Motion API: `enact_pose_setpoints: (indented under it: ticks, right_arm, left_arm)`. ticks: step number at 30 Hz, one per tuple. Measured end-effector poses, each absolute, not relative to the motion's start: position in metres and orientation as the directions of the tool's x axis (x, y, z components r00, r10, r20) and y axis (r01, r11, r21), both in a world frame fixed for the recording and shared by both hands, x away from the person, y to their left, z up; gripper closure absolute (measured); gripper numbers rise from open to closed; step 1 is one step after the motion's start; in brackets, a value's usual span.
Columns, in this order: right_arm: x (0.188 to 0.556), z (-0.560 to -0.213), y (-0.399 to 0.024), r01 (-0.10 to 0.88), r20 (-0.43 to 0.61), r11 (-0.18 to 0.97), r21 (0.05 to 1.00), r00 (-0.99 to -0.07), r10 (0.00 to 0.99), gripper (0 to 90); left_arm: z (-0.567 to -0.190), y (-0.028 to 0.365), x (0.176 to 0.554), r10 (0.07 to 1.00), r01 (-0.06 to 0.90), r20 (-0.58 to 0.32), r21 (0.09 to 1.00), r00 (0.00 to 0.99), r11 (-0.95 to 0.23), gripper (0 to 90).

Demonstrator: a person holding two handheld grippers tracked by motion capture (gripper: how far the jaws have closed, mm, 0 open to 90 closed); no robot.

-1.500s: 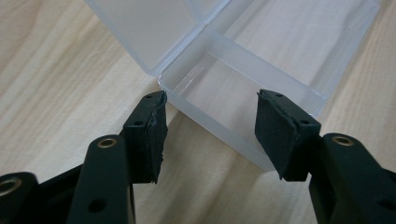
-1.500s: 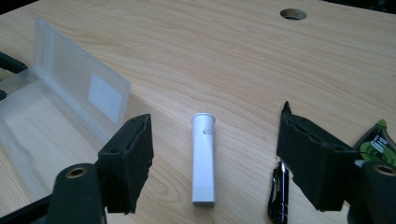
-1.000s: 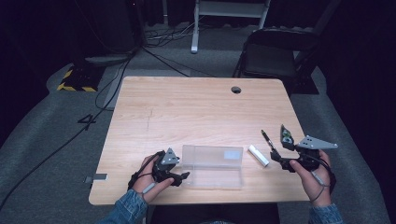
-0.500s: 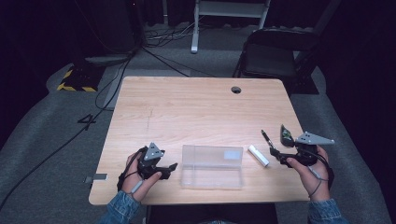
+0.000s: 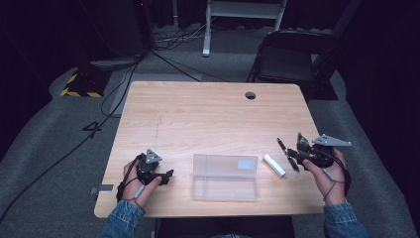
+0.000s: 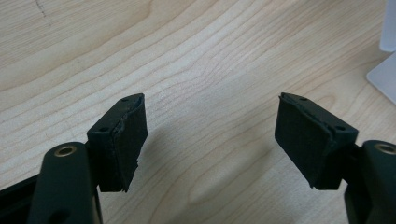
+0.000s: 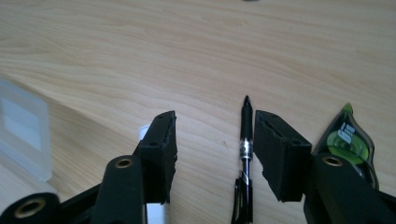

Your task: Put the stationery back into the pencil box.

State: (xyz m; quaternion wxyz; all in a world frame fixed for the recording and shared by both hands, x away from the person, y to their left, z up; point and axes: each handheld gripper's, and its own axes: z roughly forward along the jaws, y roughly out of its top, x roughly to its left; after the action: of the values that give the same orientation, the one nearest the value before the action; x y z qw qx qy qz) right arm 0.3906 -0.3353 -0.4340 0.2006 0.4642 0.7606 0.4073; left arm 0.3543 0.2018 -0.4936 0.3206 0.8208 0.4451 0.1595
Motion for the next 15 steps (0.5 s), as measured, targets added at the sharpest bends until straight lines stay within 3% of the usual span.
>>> enact_pose_setpoints:
  ticks: [7, 15]
  right_arm:
    - [0.407, -0.447, -0.336, 0.587, 0.067, 0.249, 0.771, -0.463, 0.884, 53.2]
    - [0.426, -0.458, -0.332, 0.631, 0.035, 0.289, 0.720, -0.449, 0.893, 64.6]
  left_arm:
    - [-0.499, 0.206, 0.352, 0.838, 0.625, 0.000, 0.666, 0.546, -0.407, 22.7]
    - [-0.503, 0.221, 0.340, 0.849, 0.623, -0.025, 0.691, 0.527, -0.366, 21.6]
